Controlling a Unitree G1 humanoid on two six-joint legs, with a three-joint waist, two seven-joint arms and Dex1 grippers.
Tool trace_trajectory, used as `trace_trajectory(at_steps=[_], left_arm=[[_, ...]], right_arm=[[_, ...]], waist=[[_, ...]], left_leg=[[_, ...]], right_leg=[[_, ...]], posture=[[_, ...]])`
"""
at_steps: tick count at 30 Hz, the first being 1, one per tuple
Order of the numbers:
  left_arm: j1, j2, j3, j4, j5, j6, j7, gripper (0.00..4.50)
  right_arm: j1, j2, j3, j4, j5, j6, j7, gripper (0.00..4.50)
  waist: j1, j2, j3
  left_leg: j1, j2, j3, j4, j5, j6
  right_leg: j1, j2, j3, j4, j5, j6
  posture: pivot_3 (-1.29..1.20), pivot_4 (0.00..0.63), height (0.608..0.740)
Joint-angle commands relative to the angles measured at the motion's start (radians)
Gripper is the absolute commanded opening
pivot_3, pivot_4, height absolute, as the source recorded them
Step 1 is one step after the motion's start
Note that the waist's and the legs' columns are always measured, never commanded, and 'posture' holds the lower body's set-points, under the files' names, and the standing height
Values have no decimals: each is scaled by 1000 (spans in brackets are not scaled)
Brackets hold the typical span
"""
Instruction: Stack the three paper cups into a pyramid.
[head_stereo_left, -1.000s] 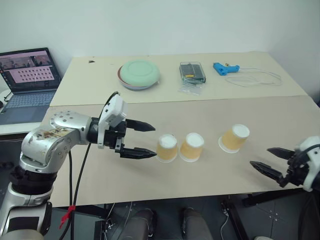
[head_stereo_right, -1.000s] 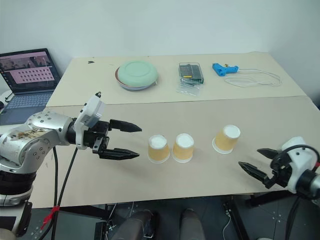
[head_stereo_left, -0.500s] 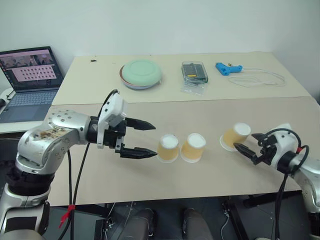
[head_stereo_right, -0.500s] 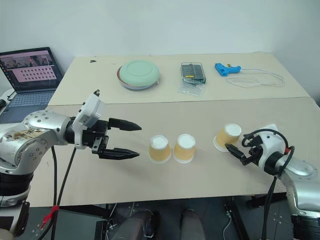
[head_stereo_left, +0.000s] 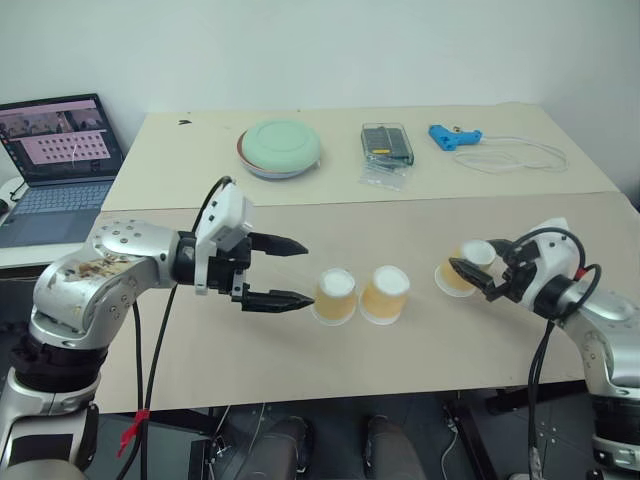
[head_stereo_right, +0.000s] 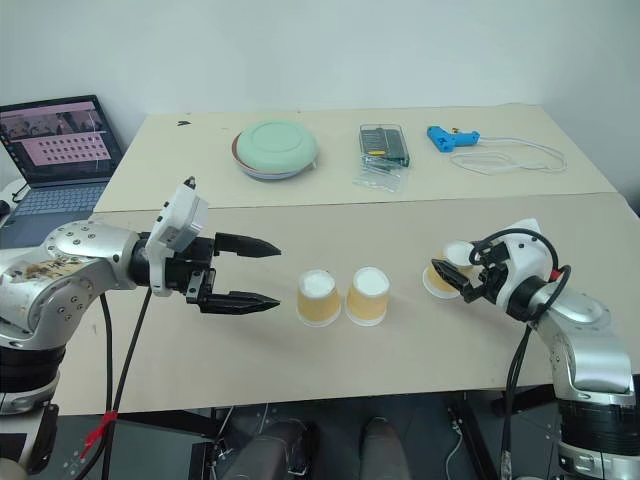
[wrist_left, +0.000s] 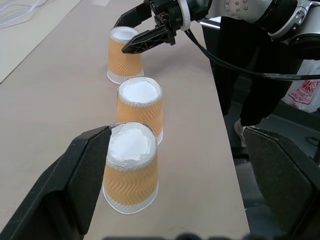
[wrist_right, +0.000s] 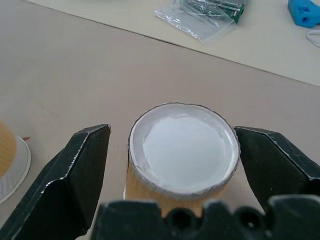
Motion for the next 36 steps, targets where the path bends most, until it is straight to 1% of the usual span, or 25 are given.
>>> trace_trajectory(at_steps=[1,8,9,11,14,15,19,24,27,30,32,36], left_arm=[[-7,8,23,-27,-11,-10,7,4475],[-15,3,25,-29,-16,-7,20,4475],[-16,3,24,-29,-17,-6,20,4500],[-12,4,20,-29,-15,-9,18,4500],[-7,3,14,-26,-9,-15,17,4500],[-7,3,12,-25,-7,-16,17,4500],[-9,4,10,-23,-5,-16,15,4500],[8,13,11,-26,5,-23,13,4500],[11,13,12,-30,3,-20,15,4500],[13,11,11,-32,2,-21,15,4500],[12,9,9,-31,3,-22,14,4500],[10,5,7,-29,5,-25,16,4500]], right_arm=[[-22,6,-5,22,-5,-15,-15,4500],[-31,2,-4,30,5,-16,-16,4500],[-32,3,-5,28,6,-17,-17,4103],[-33,5,-8,25,11,-14,-18,3829],[-28,-1,-3,6,23,-9,0,2907],[-34,3,-9,-1,39,2,3,2672],[-63,3,-39,-30,98,19,18,2672],[-173,-77,-38,-99,177,87,76,2672],[-312,-154,-27,-132,293,156,195,2672],[-411,-208,15,-127,358,186,321,2672],[-460,-225,47,-115,384,200,388,2672],[-549,-232,159,-108,398,220,526,2672]], waist=[[0,0,0],[-2,0,0],[-2,0,0],[-1,0,0],[-1,0,0],[-1,0,0],[-3,0,0],[-3,1,1],[-7,2,2],[-6,3,2],[-6,2,2],[-6,2,2]], left_leg=[[0,0,0,0,0,0],[0,0,0,0,0,0],[0,0,0,0,0,0],[0,0,0,0,0,0],[0,0,0,0,0,0],[0,0,0,0,0,0],[0,0,0,0,0,0],[0,0,0,0,0,0],[-1,0,0,0,0,0],[-2,1,0,0,0,0],[-2,1,0,0,0,0],[-3,0,0,0,-1,1]], right_leg=[[0,0,0,0,0,0],[0,0,0,0,1,-1],[0,0,0,0,1,-1],[0,0,0,0,1,-1],[0,0,0,0,1,-1],[0,0,0,0,1,-1],[0,0,0,0,1,-1],[0,0,0,0,0,0],[-1,0,0,0,0,0],[-1,0,-1,-1,0,0],[-1,0,-1,-1,0,0],[-1,-1,-1,-2,0,0]], posture=[[0,150,733],[0,150,733],[0,150,733],[0,150,733],[0,150,733],[0,150,733],[0,150,733],[0,150,733],[0,150,733],[0,150,733],[0,150,733],[0,150,733]])
